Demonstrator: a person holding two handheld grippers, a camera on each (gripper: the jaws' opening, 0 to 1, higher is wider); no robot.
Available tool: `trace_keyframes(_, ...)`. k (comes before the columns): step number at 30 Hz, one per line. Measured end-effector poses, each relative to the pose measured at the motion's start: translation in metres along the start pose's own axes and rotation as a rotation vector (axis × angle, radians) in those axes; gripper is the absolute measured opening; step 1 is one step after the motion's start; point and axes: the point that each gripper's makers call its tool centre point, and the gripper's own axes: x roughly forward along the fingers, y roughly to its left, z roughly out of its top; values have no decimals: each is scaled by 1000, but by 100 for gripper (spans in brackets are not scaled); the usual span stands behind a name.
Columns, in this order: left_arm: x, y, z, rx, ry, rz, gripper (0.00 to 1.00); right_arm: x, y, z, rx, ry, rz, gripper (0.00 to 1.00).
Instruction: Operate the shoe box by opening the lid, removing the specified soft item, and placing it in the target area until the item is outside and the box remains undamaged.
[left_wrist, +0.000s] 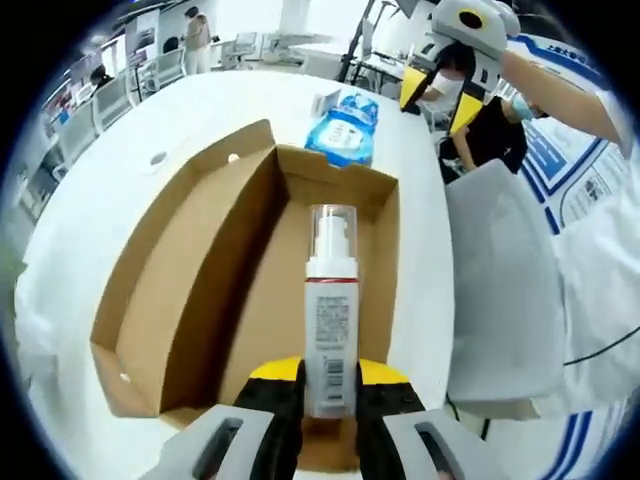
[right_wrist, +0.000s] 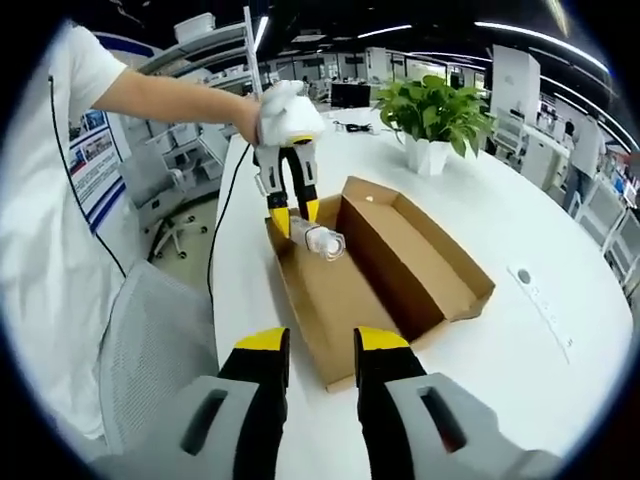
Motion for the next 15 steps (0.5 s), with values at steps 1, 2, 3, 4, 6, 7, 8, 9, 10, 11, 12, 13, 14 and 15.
trace_keyframes(1,-2,1,2,-10,-16,1,18,-1,-1,0,3,-5,-3,23)
trace_keyframes(2,-2,-1,6,-18,-27,1,18,-2,-1,1,4,-6,-4,23)
trace_keyframes(3,-4,-3,11,-36,-58,-8,18,-3,-3,1,9,-13,-6,23)
trace_keyframes(4,-5,-4,14,-46,-81,-12,18,-4,-3,2,13,-19,-7,23)
trace_keyframes(6,-9,-5,20,-76,-128,-21,18,-6,-5,4,24,-35,-12,23)
trace_keyframes(7,-12,-7,25,-94,-162,-31,18,-8,-5,5,28,-45,-16,23)
trace_keyframes(8,-14,-8,28,-103,-182,-30,18,-9,-5,6,32,-53,-18,23)
trace_keyframes(9,-17,-8,30,-104,-194,-31,18,-10,-4,8,38,-63,-22,23)
trace_keyframes(10,-18,-8,32,-110,-209,-35,18,-11,-4,8,42,-69,-25,23)
trace_keyframes(11,-20,-9,37,-122,-236,-39,18,-12,-5,9,45,-76,-28,23)
trace_keyframes(12,-21,-8,38,-123,-245,-42,18,-14,-5,10,50,-86,-31,23)
trace_keyframes(13,-24,-7,43,-132,-271,-39,18,-15,-5,11,53,-91,-32,23)
trace_keyframes(14,-25,-8,45,-138,-277,-40,18,-17,-6,12,57,-101,-36,23)
trace_keyframes(15,-27,-8,48,-141,-294,-38,18,-19,-6,13,58,-105,-38,23)
